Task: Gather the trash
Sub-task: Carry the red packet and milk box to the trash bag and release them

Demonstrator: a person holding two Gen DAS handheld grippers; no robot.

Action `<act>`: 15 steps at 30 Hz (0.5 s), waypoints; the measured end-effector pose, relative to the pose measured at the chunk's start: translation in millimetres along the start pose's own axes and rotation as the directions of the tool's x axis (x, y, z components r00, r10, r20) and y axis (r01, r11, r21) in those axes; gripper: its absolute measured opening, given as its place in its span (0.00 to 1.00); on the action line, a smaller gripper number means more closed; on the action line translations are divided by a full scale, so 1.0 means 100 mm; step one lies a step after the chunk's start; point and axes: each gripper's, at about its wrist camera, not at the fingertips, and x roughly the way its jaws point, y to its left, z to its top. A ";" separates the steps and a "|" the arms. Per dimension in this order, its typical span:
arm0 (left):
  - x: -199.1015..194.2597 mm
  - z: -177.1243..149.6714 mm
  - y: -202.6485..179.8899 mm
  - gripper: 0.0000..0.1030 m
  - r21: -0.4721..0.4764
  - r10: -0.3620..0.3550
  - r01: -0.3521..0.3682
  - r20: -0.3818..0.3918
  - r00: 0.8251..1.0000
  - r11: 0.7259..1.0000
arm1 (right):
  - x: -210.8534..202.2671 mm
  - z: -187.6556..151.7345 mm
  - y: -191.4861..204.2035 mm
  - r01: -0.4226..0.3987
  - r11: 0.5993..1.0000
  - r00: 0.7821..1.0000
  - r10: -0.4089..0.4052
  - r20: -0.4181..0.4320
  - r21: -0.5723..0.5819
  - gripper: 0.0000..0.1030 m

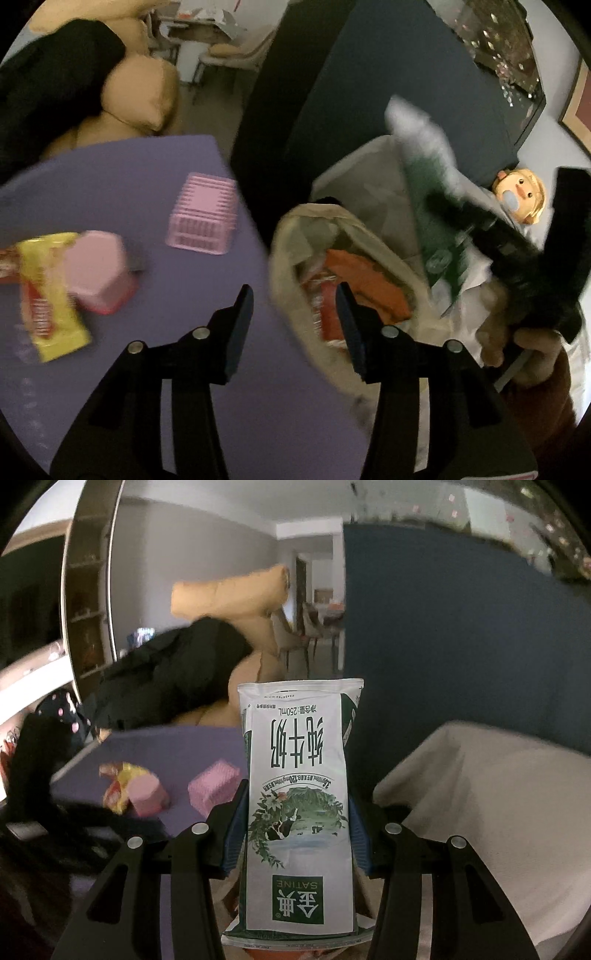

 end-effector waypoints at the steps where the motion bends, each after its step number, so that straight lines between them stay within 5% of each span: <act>1: -0.09 -0.03 0.09 0.43 -0.001 0.014 -0.014 0.011 1.000 1.000 | 0.08 -0.07 0.00 0.003 1.000 0.999 -0.003 -0.039 0.007 0.45; 9: -0.48 -0.19 0.65 0.44 -0.056 0.096 -0.093 0.061 0.993 0.994 | 0.70 -0.55 -0.12 0.005 0.996 0.935 0.026 -0.355 0.088 0.45; 15: -0.59 -0.26 1.03 0.44 -0.154 0.125 -0.113 0.071 0.990 0.982 | 0.91 -0.72 -0.18 0.020 0.990 0.902 0.041 -0.429 0.136 0.45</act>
